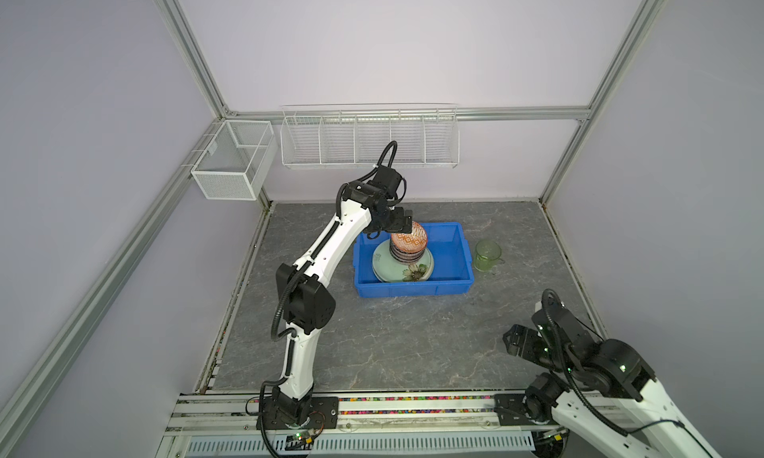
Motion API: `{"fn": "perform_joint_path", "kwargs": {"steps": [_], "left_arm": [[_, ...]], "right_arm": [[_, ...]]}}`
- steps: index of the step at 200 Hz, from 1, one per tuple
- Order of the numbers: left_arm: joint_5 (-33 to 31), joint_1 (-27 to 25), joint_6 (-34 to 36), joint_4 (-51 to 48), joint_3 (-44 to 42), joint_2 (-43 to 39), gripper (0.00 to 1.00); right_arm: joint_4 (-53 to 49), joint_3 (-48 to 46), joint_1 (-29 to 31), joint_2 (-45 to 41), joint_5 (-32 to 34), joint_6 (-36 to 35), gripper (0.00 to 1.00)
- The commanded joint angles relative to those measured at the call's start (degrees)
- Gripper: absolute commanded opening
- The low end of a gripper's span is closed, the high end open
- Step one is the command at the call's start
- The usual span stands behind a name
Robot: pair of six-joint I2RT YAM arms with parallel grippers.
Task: Place the mixed dishes into the plastic bin
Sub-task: 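Open the left gripper and withdraw while right moves toward the green glass, then move the right gripper over the green glass cup beside the bin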
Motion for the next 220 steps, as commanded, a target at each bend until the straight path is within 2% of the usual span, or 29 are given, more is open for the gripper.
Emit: {"fn": "perform_joint_path", "kwargs": {"steps": [1, 46, 83, 124, 159, 191, 220], "left_arm": [[-1.8, 1.1, -0.4, 2.0, -4.4, -4.9, 0.99], [-3.9, 3.2, -0.8, 5.7, -17.1, -15.0, 0.99], [-10.7, 3.6, -1.2, 7.9, -27.7, -24.7, 0.99], [-14.9, 3.9, -1.0, 12.6, -40.0, -36.7, 0.99], [-16.3, 5.3, -1.6, 14.0, -47.9, -46.4, 0.99], [-20.3, 6.0, -2.1, 14.4, -52.1, -51.8, 0.99], [-20.7, 6.0, 0.9, 22.5, -58.5, -55.9, 0.99]], "right_arm": [[4.4, -0.4, -0.1, 2.6, -0.5, -2.3, 0.88], [8.4, 2.2, -0.1, 10.0, -0.3, -6.8, 0.88], [12.3, 4.7, -0.4, 15.9, 0.5, -11.5, 0.88], [15.3, 9.7, -0.8, 24.2, 0.3, -16.8, 0.88], [20.0, 11.2, -1.1, 28.9, 0.1, -20.5, 0.88], [23.0, 13.1, -1.6, 32.9, 1.6, -23.5, 0.88], [26.8, 14.0, -2.1, 36.3, 2.6, -28.1, 0.88]]}}
